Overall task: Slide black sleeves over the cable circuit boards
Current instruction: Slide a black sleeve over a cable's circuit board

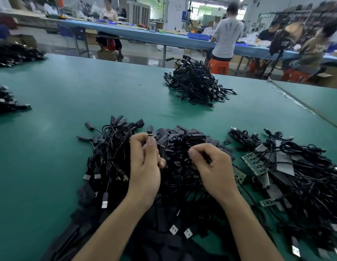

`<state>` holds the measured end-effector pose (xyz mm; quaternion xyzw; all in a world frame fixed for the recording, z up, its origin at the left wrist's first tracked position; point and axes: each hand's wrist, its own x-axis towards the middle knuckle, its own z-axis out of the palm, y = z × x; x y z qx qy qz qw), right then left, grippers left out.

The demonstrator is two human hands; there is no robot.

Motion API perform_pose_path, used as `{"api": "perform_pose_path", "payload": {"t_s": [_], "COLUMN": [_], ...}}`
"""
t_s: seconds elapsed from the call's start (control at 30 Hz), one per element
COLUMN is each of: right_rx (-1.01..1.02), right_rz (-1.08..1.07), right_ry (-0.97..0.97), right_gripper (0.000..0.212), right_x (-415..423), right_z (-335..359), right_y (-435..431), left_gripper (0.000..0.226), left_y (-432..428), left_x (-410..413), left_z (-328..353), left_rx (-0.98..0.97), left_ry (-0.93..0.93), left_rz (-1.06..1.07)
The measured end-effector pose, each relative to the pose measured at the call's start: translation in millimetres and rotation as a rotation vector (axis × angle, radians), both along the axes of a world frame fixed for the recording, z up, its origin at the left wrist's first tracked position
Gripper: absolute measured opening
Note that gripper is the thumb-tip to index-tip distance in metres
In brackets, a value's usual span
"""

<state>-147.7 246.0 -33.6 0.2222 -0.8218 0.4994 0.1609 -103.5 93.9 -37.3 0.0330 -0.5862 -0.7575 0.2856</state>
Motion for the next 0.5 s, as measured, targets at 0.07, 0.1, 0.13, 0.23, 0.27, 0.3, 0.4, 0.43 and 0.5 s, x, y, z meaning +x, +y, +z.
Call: {"api": "perform_pose_path", "payload": {"t_s": [0.07, 0.1, 0.13, 0.23, 0.27, 0.3, 0.4, 0.43, 0.5], "right_rx": [-0.149, -0.189, -0.205, -0.198, -0.216, -0.245, -0.275, -0.253, -0.217], "right_rz": [0.037, 0.042, 0.034, -0.023, -0.031, -0.027, 0.015, 0.027, 0.052], "right_ry": [-0.056, -0.066, -0.065, -0.035, -0.031, -0.033, -0.014, 0.004, 0.017], "right_gripper": [0.012, 0.013, 0.014, 0.014, 0.013, 0.014, 0.013, 0.013, 0.017], "right_x": [2, 3, 4, 6, 6, 7, 9, 10, 11], "right_z": [1, 1, 1, -2, -3, -3, -1, -1, -1], "right_y": [-1, -1, -1, -1, 0, 0, 1, 2, 2], "left_gripper": [0.020, 0.021, 0.018, 0.028, 0.036, 0.039, 0.027, 0.019, 0.010], "left_y": [7, 9, 9, 4, 1, -2, -11, -12, -12], "left_x": [1, 2, 2, 5, 5, 4, 3, 4, 6], "left_z": [-2, -3, -4, -1, 0, 1, 0, -1, -4], "left_rx": [-0.133, -0.229, -0.355, -0.601, -0.607, -0.606, -0.692, -0.755, -0.838], "left_ry": [-0.046, -0.050, -0.041, -0.083, -0.109, -0.126, -0.203, -0.226, -0.208], "left_rz": [-0.059, -0.074, -0.062, -0.011, -0.007, -0.003, -0.023, -0.028, -0.057]}}
